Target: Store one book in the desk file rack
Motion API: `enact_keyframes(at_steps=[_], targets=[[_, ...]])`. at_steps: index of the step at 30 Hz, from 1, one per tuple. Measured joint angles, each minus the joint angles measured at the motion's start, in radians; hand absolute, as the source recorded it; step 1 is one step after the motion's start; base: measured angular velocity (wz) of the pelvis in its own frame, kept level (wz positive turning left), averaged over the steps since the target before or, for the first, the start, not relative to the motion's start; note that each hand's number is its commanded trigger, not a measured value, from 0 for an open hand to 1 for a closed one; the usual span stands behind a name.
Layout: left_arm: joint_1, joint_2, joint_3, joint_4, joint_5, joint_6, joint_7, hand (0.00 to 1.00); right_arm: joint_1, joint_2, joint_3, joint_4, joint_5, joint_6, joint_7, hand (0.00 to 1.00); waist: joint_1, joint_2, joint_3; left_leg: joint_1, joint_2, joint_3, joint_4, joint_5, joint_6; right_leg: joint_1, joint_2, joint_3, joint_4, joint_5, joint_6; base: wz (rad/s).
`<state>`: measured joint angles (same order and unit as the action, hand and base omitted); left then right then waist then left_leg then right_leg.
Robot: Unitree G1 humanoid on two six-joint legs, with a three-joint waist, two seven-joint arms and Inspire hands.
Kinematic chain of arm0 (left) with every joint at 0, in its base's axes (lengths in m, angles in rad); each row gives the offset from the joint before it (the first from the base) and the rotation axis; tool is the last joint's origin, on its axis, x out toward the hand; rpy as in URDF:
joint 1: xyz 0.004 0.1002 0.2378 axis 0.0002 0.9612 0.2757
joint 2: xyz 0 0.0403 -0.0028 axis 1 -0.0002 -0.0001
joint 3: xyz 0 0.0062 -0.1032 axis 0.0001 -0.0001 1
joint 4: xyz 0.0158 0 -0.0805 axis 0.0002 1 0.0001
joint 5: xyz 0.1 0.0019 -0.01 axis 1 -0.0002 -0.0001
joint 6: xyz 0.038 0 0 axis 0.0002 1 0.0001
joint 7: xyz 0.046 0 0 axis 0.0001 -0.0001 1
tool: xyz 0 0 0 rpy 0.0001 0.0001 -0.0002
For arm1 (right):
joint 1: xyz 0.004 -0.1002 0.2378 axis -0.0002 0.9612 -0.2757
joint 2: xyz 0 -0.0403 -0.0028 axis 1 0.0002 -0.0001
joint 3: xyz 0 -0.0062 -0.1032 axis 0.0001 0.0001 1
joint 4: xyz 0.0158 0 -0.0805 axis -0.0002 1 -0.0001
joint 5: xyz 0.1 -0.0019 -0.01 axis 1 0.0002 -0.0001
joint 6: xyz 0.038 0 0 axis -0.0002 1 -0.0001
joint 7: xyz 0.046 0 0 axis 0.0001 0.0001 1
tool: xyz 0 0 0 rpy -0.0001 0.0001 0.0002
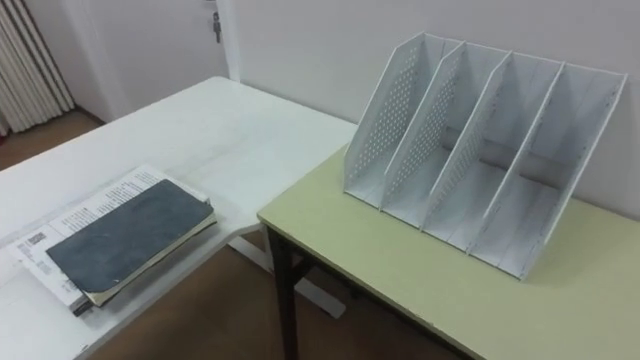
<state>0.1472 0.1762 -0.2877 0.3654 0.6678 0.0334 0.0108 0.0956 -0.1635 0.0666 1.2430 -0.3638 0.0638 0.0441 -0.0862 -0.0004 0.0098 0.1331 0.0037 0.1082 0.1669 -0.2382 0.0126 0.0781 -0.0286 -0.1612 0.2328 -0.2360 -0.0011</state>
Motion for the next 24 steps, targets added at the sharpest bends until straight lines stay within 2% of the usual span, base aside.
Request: enact_keyframes(at_steps=[1,3,4,9,11,13,16,24], targets=[[-0.007,0.000,-0.010,-0.055,0.023,-0.005,0.000,0.00,0.000,0.000,0.000,0.000,-0.001,0.000,-0.002,0.00,0.000,-0.001,0.0005,-0.003,0.000,0.000,0.000,0.000,0.000,0.000,0.000,-0.004,-0.004,0.002,0.000,0.10],[-0.021,0.000,-0.017,-0.091,0.057,-0.018,0.003,0.00,-0.002,0.000,0.001,0.002,-0.004,-0.002,-0.009,0.00,0.000,-0.001,0.0012,0.001,0.000,-0.001,0.000,0.000,0.000,0.010,0.001,-0.005,-0.015,0.005,0.001,0.02],[-0.027,0.004,-0.027,-0.102,0.076,-0.018,0.010,0.00,-0.001,-0.004,0.012,0.002,-0.004,-0.003,-0.013,0.00,-0.001,0.003,-0.0009,0.006,0.000,-0.003,0.000,0.000,0.000,0.016,0.001,-0.005,-0.015,0.005,0.001,0.00],[-0.029,0.015,-0.041,-0.112,0.105,-0.016,0.030,0.00,0.002,-0.008,0.033,0.002,-0.003,-0.007,-0.029,0.00,-0.010,0.007,0.0006,0.013,0.002,-0.002,0.000,0.000,0.000,0.031,0.003,-0.013,-0.029,0.006,-0.001,0.04],[-0.029,0.029,-0.051,-0.145,0.151,-0.007,0.030,0.00,0.000,-0.008,0.031,0.001,0.002,-0.007,-0.036,0.00,-0.019,0.007,0.0005,0.010,0.002,-0.002,0.000,0.000,0.000,0.026,0.003,-0.020,-0.030,0.006,-0.002,0.10],[-0.032,0.061,-0.065,-0.231,0.225,-0.009,0.041,0.00,-0.006,-0.008,0.032,0.002,0.002,-0.009,-0.037,0.00,-0.020,0.008,0.0000,0.006,0.003,-0.003,0.000,0.000,0.000,0.021,0.004,-0.018,-0.030,0.007,-0.003,0.00],[-0.051,0.071,-0.070,-0.289,0.285,-0.025,0.098,0.00,-0.009,-0.009,0.033,0.005,0.003,-0.015,-0.040,0.00,-0.020,0.007,0.0005,0.014,0.002,-0.004,-0.001,0.000,0.000,0.027,0.003,-0.011,-0.030,0.008,-0.002,-0.07],[-0.059,0.080,-0.068,-0.305,0.289,-0.033,0.186,0.00,0.004,-0.011,0.066,0.017,0.011,-0.019,-0.042,0.00,-0.017,0.011,-0.0017,0.018,0.004,-0.005,-0.001,0.000,0.000,0.030,0.007,-0.006,-0.034,0.015,-0.004,-0.03]])
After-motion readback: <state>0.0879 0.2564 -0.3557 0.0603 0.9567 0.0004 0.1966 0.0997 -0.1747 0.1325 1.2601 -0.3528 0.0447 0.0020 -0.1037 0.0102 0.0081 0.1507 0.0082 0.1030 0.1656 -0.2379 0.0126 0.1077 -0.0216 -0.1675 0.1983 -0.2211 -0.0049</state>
